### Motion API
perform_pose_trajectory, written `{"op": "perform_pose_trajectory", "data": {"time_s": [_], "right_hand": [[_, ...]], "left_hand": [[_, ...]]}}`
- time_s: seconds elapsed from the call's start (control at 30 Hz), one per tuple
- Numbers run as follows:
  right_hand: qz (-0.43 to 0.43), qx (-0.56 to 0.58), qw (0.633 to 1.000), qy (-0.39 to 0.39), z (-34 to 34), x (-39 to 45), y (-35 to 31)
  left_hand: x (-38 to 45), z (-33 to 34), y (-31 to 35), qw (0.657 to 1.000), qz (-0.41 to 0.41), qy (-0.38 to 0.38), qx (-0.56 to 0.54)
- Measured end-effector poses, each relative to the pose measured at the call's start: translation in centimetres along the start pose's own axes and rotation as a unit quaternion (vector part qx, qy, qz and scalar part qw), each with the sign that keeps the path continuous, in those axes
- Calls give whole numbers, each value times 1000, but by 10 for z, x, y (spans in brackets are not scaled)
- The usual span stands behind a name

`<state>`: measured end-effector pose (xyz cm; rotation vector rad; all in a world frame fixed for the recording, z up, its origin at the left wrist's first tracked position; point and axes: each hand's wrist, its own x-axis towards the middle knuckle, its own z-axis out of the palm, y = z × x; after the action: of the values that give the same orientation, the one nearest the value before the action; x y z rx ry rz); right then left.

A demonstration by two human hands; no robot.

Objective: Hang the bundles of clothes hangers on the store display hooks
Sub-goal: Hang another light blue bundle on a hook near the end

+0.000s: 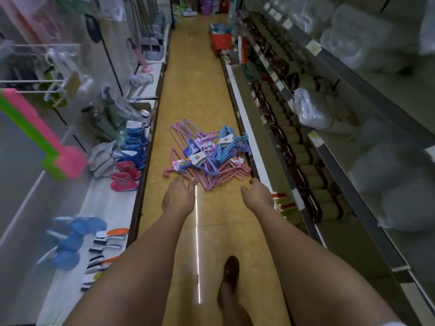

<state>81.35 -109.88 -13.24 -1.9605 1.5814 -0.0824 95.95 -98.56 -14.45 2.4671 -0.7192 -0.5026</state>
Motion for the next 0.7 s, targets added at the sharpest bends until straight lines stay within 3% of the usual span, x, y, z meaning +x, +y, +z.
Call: {"op": "perform_pose_trajectory", "data": {"time_s": [0.43,0.7], "right_hand": [[2,13,1000,6,-50,245,-38],[25,-12,1000,-6,-53,355,-59]], "left_hand": [[198,50,131,1000,-2,3,-25],[301,86,164,1000,-15,-18,-17]]}}
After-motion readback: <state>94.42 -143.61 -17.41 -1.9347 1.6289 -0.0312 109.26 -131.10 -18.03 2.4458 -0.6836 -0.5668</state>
